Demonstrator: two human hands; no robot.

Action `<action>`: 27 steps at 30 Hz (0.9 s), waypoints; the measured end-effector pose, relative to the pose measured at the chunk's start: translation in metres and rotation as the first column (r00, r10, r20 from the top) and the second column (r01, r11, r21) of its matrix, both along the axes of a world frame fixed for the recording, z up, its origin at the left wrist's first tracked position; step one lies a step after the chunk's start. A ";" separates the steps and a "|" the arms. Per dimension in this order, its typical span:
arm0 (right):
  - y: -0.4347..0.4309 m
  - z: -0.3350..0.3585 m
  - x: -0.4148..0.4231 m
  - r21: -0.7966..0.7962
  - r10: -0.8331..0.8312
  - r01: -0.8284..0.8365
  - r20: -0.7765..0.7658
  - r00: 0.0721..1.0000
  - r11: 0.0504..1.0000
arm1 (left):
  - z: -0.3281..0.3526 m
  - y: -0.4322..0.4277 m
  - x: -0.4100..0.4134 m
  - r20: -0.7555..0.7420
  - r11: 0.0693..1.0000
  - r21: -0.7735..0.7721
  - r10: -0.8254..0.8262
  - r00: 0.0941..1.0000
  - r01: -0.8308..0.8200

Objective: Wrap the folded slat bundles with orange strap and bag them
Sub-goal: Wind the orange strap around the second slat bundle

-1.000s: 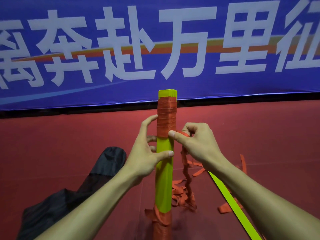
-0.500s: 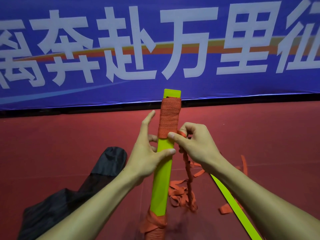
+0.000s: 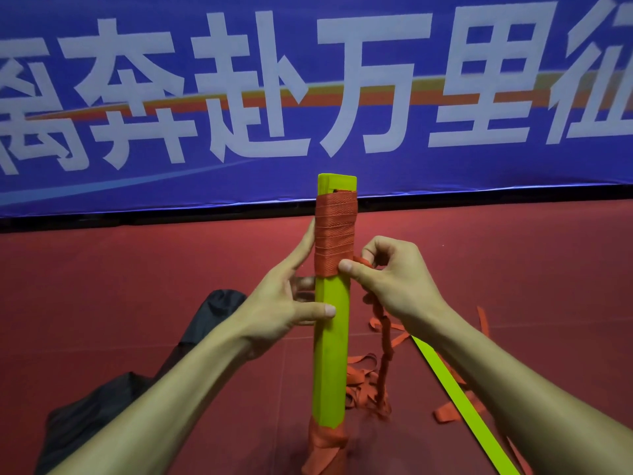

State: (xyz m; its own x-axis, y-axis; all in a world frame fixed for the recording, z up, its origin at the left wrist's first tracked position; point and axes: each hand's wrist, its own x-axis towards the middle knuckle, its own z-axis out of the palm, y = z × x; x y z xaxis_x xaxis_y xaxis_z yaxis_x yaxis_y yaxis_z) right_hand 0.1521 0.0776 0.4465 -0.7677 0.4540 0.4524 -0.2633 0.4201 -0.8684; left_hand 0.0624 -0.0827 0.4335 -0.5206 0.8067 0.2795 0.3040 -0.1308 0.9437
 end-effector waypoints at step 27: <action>0.025 -0.004 0.008 -0.690 0.672 -0.485 0.002 0.741 0.537 | -0.009 0.001 0.004 0.046 0.999 0.019 0.042 0.998 -0.043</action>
